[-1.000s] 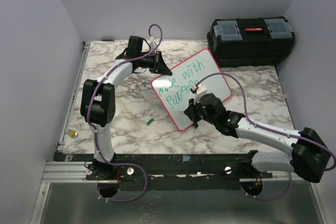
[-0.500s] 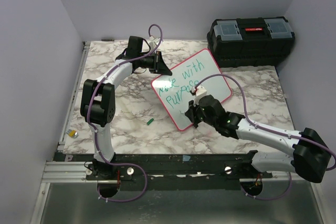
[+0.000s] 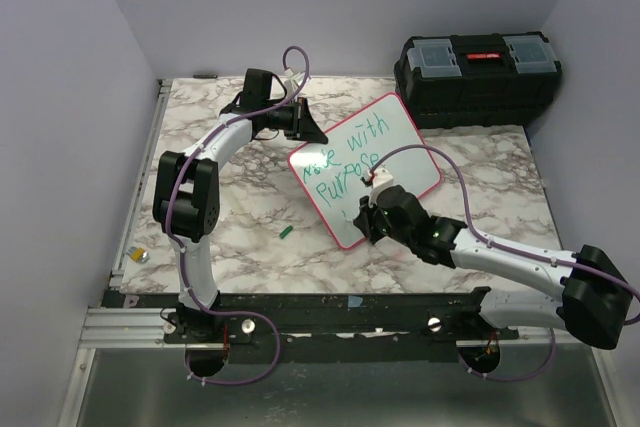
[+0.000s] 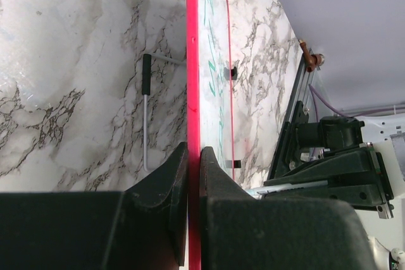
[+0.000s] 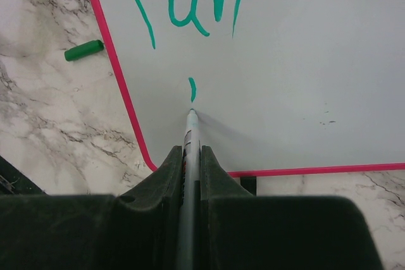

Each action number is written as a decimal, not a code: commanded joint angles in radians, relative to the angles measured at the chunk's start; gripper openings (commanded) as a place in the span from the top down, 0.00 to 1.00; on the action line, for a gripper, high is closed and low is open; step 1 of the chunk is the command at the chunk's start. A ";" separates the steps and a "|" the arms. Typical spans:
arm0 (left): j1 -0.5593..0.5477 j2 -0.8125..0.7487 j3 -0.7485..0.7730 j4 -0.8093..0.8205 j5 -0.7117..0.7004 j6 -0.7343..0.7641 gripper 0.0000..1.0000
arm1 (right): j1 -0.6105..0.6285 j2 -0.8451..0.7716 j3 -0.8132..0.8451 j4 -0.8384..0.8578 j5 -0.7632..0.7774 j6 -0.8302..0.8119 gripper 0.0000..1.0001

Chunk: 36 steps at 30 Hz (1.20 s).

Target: Write a sentence on the whiteboard

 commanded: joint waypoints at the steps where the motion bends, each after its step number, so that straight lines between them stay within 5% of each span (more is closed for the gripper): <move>1: 0.007 -0.034 -0.013 0.064 -0.056 0.089 1.00 | 0.008 0.002 0.014 -0.013 0.045 0.008 0.99; 36: 0.009 -0.031 -0.007 0.064 -0.055 0.087 1.00 | 0.009 0.101 0.115 0.007 0.224 0.001 0.99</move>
